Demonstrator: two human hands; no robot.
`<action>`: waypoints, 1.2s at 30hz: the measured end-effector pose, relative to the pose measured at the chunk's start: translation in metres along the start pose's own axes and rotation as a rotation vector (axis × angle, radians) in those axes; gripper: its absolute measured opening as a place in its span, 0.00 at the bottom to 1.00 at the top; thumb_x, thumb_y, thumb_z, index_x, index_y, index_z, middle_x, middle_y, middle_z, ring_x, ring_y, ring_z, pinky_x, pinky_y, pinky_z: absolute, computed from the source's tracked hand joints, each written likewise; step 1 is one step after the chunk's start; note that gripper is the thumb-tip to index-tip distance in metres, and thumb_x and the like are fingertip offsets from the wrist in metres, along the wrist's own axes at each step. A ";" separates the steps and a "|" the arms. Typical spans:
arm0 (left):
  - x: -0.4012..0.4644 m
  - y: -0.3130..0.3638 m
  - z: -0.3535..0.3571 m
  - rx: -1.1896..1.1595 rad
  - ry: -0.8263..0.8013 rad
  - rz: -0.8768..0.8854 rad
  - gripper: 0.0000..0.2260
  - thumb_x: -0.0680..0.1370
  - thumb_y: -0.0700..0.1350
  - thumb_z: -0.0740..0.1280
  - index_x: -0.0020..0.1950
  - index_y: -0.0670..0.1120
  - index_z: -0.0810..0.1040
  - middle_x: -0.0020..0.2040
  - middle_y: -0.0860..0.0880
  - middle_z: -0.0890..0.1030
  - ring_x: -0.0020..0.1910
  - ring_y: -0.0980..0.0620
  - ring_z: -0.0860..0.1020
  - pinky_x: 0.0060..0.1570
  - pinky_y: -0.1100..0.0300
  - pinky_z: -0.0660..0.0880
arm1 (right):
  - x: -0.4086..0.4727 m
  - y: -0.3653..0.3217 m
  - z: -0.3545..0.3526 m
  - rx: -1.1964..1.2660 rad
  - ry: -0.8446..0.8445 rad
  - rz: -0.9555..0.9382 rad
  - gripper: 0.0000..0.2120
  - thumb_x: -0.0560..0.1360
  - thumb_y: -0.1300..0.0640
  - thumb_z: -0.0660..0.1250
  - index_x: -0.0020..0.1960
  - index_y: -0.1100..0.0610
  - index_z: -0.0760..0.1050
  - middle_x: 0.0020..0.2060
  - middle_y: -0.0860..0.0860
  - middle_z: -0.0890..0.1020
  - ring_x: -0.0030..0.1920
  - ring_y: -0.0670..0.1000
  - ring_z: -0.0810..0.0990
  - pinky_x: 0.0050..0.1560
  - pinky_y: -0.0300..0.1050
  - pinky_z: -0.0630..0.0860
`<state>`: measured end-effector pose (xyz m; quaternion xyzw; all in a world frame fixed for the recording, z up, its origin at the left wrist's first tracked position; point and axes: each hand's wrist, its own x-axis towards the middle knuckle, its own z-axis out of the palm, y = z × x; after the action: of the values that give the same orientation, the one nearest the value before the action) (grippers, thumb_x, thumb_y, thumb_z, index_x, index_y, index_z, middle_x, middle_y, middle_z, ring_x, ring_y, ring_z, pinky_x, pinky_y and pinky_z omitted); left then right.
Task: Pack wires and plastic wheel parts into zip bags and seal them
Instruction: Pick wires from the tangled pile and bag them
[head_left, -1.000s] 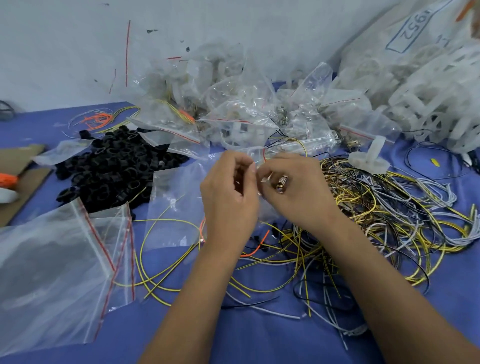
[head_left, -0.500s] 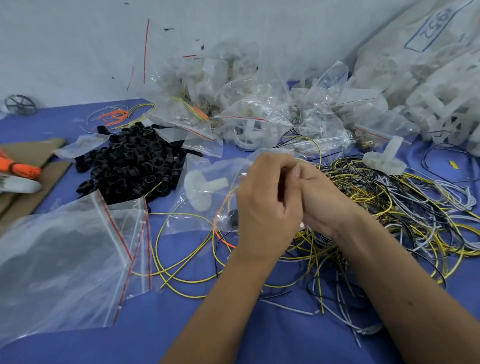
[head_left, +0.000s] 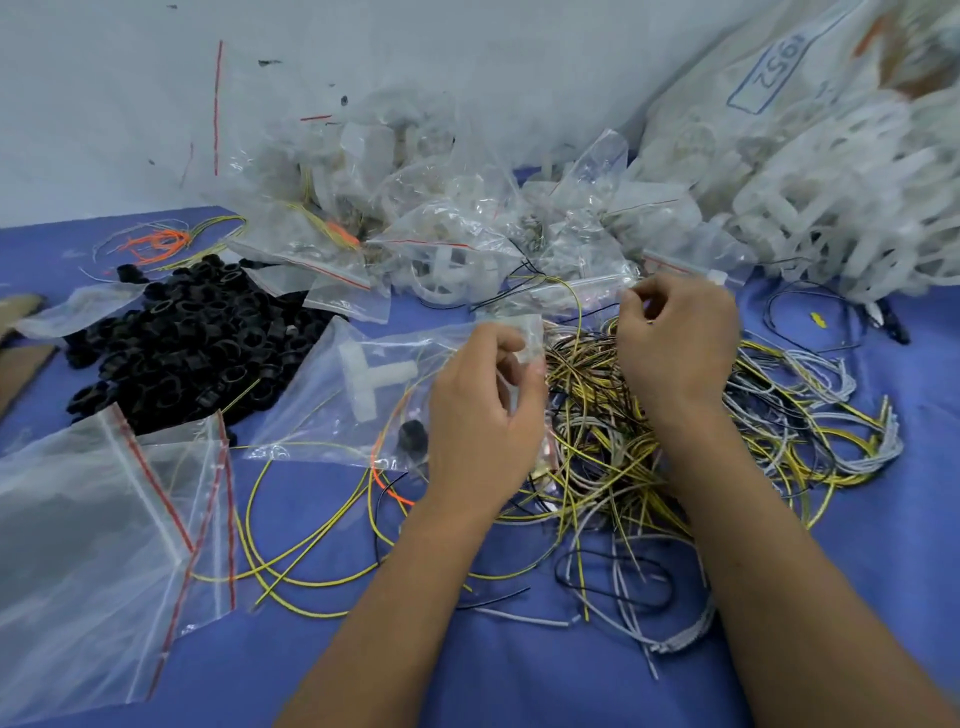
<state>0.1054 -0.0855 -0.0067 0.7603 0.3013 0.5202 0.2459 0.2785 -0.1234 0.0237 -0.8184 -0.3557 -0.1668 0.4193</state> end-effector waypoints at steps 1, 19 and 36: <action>0.002 0.002 0.000 0.012 0.007 0.020 0.04 0.79 0.49 0.68 0.50 0.52 0.74 0.37 0.56 0.76 0.37 0.56 0.75 0.38 0.54 0.73 | 0.002 0.004 -0.001 -0.091 0.004 0.020 0.10 0.77 0.49 0.67 0.51 0.52 0.84 0.49 0.56 0.82 0.54 0.59 0.77 0.50 0.48 0.71; 0.004 -0.004 -0.001 0.186 -0.061 -0.283 0.07 0.74 0.43 0.71 0.40 0.51 0.75 0.32 0.54 0.77 0.35 0.56 0.77 0.34 0.61 0.72 | 0.010 0.019 -0.007 0.055 0.116 -0.015 0.12 0.80 0.55 0.66 0.61 0.48 0.83 0.55 0.53 0.80 0.58 0.57 0.73 0.55 0.52 0.73; 0.010 0.005 -0.012 -0.201 0.361 -0.431 0.10 0.78 0.42 0.69 0.39 0.52 0.75 0.35 0.52 0.80 0.35 0.45 0.79 0.36 0.53 0.76 | -0.022 -0.037 0.000 0.979 -0.700 0.278 0.04 0.78 0.67 0.70 0.52 0.67 0.80 0.40 0.61 0.83 0.32 0.52 0.82 0.30 0.43 0.80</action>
<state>0.0976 -0.0810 0.0069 0.5457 0.4417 0.6102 0.3672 0.2365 -0.1184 0.0316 -0.5757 -0.3976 0.3506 0.6226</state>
